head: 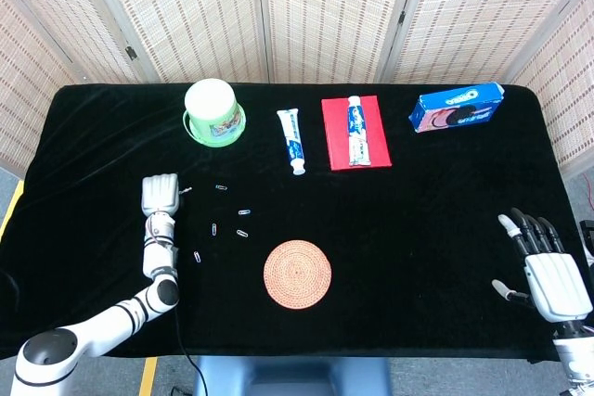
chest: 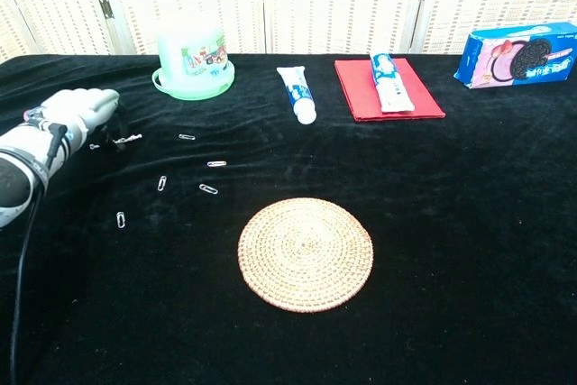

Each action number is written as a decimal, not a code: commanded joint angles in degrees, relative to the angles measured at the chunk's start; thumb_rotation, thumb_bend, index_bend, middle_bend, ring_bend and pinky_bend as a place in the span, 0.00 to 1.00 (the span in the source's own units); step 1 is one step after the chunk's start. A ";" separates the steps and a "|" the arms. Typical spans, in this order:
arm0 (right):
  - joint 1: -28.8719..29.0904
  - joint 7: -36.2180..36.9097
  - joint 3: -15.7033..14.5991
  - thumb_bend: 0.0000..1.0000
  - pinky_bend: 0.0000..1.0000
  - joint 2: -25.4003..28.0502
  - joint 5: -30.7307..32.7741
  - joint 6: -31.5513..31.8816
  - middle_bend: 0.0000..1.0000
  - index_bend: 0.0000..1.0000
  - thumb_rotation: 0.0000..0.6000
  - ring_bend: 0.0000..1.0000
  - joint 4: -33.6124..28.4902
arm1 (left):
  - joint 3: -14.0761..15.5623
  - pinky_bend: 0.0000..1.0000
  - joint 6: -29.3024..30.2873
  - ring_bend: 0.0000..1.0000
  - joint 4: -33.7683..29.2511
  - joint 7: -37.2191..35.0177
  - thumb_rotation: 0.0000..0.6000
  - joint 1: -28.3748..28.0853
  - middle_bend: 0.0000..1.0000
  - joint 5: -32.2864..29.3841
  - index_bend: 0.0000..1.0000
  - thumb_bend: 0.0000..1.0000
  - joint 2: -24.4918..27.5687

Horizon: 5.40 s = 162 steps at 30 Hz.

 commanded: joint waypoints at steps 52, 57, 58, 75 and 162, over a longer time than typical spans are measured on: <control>-0.12 1.36 -0.90 0.18 0.00 0.48 -2.87 1.28 0.00 0.00 1.00 0.00 -0.39 | 0.69 1.00 13.36 1.00 -45.37 -10.28 1.00 12.80 1.00 5.16 0.87 0.76 15.73; -0.54 2.30 -1.85 0.18 0.00 0.92 -5.09 2.52 0.00 0.00 1.00 0.00 -0.34 | 3.23 1.00 15.91 1.00 -54.22 -11.45 1.00 14.68 1.00 5.29 0.87 0.77 16.20; -0.69 2.47 -2.04 0.18 0.00 1.01 -5.58 2.92 0.00 0.00 1.00 0.00 -0.32 | 3.76 1.00 16.37 1.00 -55.48 -11.36 1.00 14.82 1.00 5.42 0.87 0.77 16.10; -3.15 4.80 -4.04 0.18 0.00 1.67 -10.69 8.70 0.00 0.00 1.00 0.00 0.84 | 8.56 1.00 18.80 1.00 -50.29 -15.05 1.00 15.25 1.00 12.08 0.87 0.77 9.77; -1.09 4.71 -1.45 0.18 0.00 1.64 -4.89 3.18 0.00 0.00 1.00 0.00 0.13 | 2.38 1.00 7.81 1.00 -29.54 -27.81 1.00 9.53 1.00 19.20 0.87 0.78 2.57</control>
